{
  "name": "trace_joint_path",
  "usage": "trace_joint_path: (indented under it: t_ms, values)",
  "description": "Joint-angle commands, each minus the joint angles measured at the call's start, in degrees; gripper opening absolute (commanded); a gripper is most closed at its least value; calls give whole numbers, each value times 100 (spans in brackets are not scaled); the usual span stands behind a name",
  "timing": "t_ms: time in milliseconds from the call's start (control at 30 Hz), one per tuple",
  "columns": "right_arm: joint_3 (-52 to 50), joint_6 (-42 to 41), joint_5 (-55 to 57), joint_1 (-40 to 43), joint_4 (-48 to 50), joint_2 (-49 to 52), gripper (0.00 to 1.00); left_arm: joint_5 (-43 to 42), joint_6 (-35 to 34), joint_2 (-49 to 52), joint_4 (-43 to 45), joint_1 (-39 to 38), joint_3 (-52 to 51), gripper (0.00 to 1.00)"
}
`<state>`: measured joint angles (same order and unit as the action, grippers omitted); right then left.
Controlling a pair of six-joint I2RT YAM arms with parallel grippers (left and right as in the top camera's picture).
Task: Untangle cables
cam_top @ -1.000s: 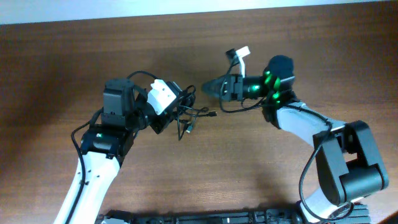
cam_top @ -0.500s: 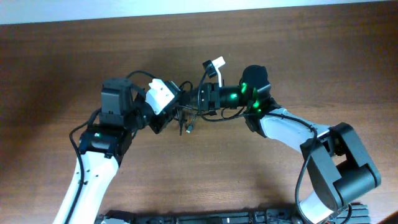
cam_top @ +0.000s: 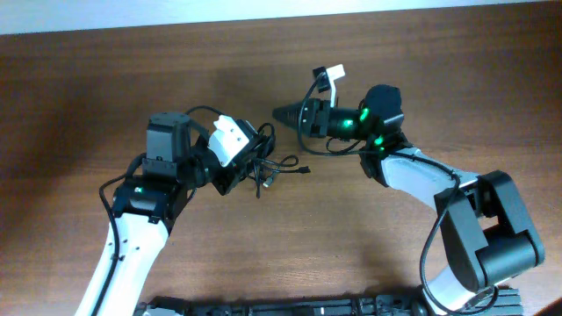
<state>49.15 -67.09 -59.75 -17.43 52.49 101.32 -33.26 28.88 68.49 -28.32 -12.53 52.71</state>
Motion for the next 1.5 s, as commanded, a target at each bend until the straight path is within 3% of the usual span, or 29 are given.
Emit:
trace_joint_path:
  t_ms: [0, 100, 600, 700, 900, 1133, 1267, 1467]
  values:
    - [59, 232, 175, 133, -426, -33, 44, -212, 2, 7, 66, -11, -7, 0]
    - [59, 238, 118, 133, -1051, -33, 44, -210, 57, 7, 103, -11, -7, 0]
    - [59, 160, -306, -514, -951, -33, 43, -516, 98, 9, 118, -11, -7, 0]
    - [59, -59, -544, -522, -632, -33, 44, -516, 98, 9, 118, -11, -7, 0]
    - [59, -1019, -555, -522, 1049, -33, 43, -579, 98, 9, 76, -11, -7, 0]
    - [59, -968, 225, -501, 1084, -33, 44, -796, 98, 9, 20, -13, -7, 0]
    - [68, -973, 846, -496, 1578, -33, 44, -1237, 98, 9, 11, -197, -7, 0]
    - [70, -951, 1027, -343, 1950, -33, 44, -1239, 101, 9, 17, -597, -11, 0]
